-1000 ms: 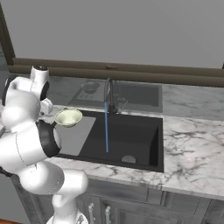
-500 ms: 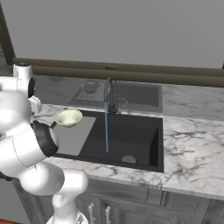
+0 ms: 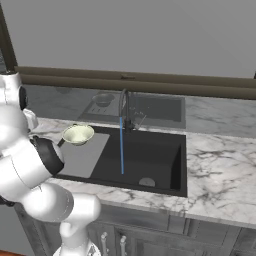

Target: Rinse each bowl for a few seconds and place them down in the sink or on the counter.

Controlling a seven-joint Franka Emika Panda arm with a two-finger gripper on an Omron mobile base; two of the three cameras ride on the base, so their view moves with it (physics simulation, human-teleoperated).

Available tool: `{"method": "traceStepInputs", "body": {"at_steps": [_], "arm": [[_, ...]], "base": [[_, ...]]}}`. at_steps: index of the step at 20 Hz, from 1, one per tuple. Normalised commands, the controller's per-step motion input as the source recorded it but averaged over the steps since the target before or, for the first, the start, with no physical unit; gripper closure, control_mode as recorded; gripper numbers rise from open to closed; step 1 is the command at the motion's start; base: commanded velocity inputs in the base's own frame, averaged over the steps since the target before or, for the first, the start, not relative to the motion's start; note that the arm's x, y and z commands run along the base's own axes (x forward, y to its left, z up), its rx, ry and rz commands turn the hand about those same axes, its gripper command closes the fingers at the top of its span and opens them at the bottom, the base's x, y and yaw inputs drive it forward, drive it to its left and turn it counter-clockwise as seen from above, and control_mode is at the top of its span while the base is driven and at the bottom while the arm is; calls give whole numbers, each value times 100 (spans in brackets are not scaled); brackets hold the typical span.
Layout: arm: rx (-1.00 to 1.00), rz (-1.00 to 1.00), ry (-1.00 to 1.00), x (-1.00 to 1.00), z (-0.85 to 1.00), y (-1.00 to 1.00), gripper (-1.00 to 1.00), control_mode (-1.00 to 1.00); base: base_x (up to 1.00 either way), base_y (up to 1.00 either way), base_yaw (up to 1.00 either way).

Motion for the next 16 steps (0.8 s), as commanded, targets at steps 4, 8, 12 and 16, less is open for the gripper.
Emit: {"method": "traceStepInputs", "body": {"at_steps": [4,8,12,16], "arm": [[-5,2,0,-19,0,25,-100,-100],[-3,2,0,-17,0,28,-100,-100],[0,1,0,-14,0,33,-100,-100],[0,0,-2,-15,0,33,-100,-100]], "base": [[0,0,0],[0,0,0],[0,0,0],[0,0,0]]}}
